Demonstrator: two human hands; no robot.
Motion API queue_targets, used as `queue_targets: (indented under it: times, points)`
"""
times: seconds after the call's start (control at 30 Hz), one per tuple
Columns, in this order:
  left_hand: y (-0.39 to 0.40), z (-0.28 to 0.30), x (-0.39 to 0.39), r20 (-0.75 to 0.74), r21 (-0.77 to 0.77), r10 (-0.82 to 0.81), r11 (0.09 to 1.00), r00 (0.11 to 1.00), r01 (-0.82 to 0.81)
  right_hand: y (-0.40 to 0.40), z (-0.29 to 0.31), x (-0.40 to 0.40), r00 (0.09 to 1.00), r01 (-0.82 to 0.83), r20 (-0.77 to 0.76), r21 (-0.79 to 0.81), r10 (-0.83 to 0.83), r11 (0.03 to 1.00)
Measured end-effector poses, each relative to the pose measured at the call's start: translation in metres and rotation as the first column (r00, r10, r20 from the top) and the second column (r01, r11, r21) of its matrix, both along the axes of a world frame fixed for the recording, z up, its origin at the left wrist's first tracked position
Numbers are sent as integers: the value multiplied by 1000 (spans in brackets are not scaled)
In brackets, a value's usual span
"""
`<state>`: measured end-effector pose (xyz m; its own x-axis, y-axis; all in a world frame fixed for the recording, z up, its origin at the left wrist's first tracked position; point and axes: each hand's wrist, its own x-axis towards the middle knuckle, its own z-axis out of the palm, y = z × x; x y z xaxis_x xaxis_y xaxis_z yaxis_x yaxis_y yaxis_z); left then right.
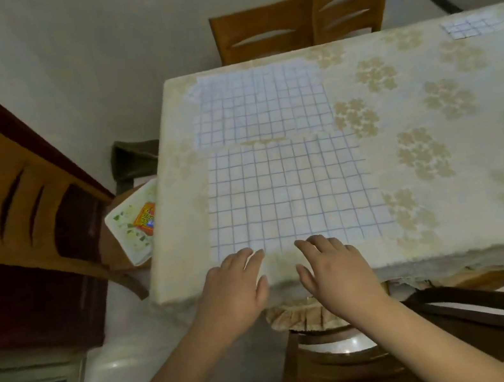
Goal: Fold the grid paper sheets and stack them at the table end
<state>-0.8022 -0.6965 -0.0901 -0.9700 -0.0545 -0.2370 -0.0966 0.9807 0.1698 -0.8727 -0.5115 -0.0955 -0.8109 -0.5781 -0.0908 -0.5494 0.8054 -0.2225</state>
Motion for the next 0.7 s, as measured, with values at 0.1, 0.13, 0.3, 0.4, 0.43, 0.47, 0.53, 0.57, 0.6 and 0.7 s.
queue_targets:
  times: [0.1, 0.13, 0.3, 0.4, 0.43, 0.47, 0.53, 0.57, 0.6, 0.7]
  points:
    - [-26, -12, -21, 9, -2, -60, 998, 998, 60, -17, -8, -8, 998, 42, 54, 16, -42, 999]
    - [-36, -16, -28, 6, -1, -75, 997, 997, 75, -24, -12, -11, 996, 60, 70, 22, -61, 998]
    - [-92, -52, -67, 85, 19, -208, 978, 974, 208, -70, -29, -17, 976, 183, 108, 72, -191, 980]
    - [-126, -78, -93, 94, 60, -288, 957, 953, 283, -105, -39, -18, 950, 276, 117, 125, -290, 953]
    - [-137, -86, -103, 92, 65, -310, 950, 946, 305, -116, -42, -18, 937, 316, 115, 135, -331, 939]
    - [-148, -92, -113, 89, 73, -336, 941, 938, 330, -127, -45, -18, 920, 354, 125, 138, -371, 925]
    - [-165, -104, -131, 82, 83, -390, 920, 917, 383, -147, -53, -18, 903, 388, 143, 136, -406, 911]
    - [-173, -108, -140, 82, 81, -413, 910, 907, 407, -156, -58, -19, 903, 387, 145, 139, -405, 912]
    - [-179, -113, -147, 88, 77, -432, 901, 898, 426, -164, -62, -21, 901, 387, 151, 143, -406, 911]
    - [-192, -125, -167, 102, 43, -464, 886, 880, 462, -187, -79, -26, 896, 401, 148, 135, -418, 906]
